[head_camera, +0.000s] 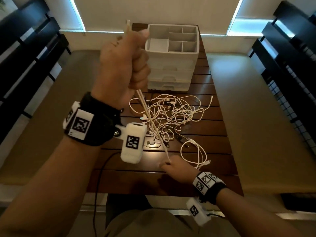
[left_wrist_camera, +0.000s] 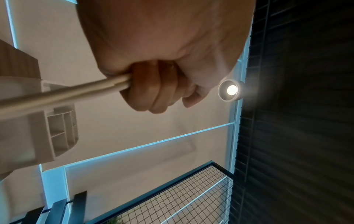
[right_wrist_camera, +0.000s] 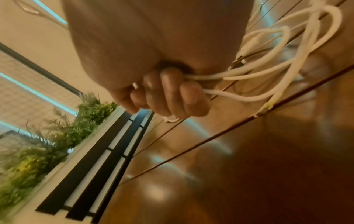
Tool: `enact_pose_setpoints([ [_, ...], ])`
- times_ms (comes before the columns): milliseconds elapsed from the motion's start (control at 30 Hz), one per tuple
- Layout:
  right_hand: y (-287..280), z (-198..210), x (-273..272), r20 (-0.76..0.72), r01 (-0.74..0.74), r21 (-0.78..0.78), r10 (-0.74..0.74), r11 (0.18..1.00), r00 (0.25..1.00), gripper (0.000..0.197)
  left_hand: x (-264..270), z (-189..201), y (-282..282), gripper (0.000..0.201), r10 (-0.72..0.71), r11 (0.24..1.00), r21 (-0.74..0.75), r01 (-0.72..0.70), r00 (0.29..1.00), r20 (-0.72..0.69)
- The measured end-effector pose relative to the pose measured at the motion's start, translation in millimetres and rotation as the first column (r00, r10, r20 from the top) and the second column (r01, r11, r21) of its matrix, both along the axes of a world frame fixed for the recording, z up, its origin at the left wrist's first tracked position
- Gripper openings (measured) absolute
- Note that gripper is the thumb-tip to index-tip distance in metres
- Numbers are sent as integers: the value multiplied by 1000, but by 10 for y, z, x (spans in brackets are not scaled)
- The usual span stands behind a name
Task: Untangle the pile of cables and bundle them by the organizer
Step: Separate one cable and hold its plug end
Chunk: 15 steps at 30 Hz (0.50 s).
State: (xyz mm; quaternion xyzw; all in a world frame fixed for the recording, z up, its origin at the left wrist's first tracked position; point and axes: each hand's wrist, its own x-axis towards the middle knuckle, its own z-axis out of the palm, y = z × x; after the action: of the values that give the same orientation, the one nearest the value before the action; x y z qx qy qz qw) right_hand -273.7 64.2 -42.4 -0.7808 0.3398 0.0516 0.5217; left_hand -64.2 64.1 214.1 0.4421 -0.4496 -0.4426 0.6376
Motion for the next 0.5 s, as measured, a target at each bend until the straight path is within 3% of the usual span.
enact_pose_setpoints([
  [100, 86, -17, 68, -132, -176, 115, 191, 978, 973, 34, -121, -137, -31, 49, -31, 999, 32, 30, 999, 21],
  [233, 235, 40, 160, -128, -292, 143, 311, 946, 942, 35, -216, -233, -58, 49, -37, 997, 60, 38, 999, -22],
  [400, -14, 61, 256, -8, -115, 59, 115, 992, 993, 72, -275, -202, 13, 49, -71, 997, 41, 70, 997, 32],
  [500, -220, 317, 262, 65, 10, -40, -7, 999, 998, 86, -303, -176, 106, 49, -86, 996, 30, 83, 993, 82],
])
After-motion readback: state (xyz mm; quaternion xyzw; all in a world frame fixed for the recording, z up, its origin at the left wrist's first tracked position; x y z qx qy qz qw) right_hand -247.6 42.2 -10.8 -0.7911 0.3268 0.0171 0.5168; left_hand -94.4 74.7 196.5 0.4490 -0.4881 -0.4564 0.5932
